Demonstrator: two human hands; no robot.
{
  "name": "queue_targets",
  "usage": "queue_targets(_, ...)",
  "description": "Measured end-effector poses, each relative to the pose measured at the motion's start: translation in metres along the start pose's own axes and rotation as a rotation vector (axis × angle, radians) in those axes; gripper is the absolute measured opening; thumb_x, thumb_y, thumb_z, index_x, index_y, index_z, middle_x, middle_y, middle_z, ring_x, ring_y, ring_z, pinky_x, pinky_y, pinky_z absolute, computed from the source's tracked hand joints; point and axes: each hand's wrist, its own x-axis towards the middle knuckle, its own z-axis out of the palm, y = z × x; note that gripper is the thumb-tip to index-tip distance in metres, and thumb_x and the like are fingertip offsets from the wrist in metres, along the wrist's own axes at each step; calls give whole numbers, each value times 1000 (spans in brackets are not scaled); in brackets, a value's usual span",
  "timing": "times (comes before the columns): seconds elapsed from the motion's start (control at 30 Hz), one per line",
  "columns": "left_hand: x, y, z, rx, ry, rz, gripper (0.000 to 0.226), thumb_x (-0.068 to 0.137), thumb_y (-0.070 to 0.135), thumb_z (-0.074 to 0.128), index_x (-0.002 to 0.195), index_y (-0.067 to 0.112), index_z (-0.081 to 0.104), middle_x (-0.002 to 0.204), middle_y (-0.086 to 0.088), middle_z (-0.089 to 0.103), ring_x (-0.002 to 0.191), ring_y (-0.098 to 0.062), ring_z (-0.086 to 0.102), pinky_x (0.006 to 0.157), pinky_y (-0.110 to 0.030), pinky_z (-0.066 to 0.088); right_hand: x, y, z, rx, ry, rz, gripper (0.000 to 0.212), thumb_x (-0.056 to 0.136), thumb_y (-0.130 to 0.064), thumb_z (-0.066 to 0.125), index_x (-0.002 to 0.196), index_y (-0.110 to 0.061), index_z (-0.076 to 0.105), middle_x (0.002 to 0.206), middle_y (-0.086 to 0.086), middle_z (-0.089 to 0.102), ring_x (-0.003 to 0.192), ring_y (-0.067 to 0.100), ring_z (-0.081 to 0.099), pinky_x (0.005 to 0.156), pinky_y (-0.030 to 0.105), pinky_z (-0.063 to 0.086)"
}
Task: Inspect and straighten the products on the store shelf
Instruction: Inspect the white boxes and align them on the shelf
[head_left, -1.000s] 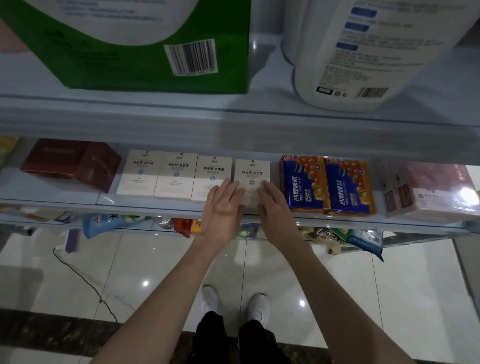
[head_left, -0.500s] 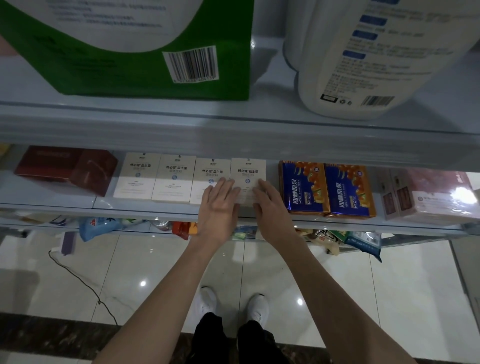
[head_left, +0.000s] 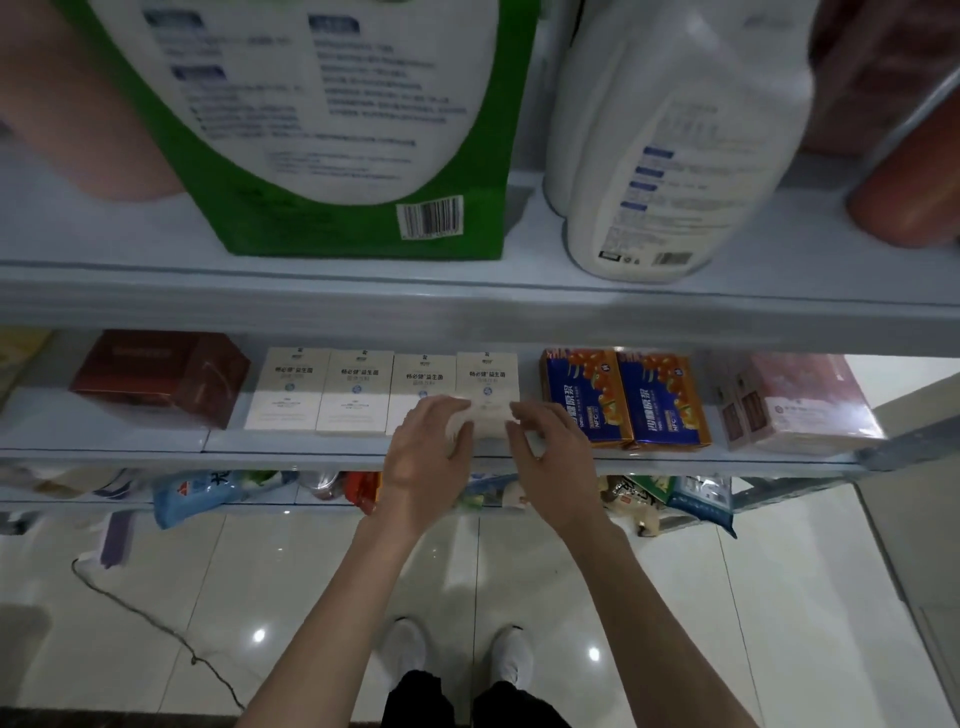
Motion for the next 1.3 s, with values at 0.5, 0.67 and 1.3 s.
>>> queue_targets(0.5, -100, -11, -109, -375, 127, -30, 21, 98, 23, 61, 118, 29, 64, 110, 17, 60, 99, 2, 61, 79, -7, 48, -92, -69, 2, 87, 166, -80, 25, 97, -10, 69, 121, -18, 69, 106, -10, 66, 97, -1, 64, 81, 9, 48)
queue_targets(0.67, -123, -29, -116, -367, 103, -20, 19, 95, 27, 60, 114, 30, 65, 109, 16, 64, 101, 4, 60, 83, -2, 41, -111, -82, 9, 58, 153, -146, 28, 93, -4, 73, 115, -22, 69, 100, -13, 67, 94, 2, 63, 80, 10, 48)
queue_targets(1.3, -114, 19, -43, -104, 54, 61, 25, 92, 4, 70, 113, 16, 70, 100, 9, 63, 87, 6, 57, 77, -9, 44, -124, 10, -72, 8, 121, 52, 25, 99, -18, 64, 123, -27, 69, 122, -11, 60, 112, 12, 62, 95, 31, 54)
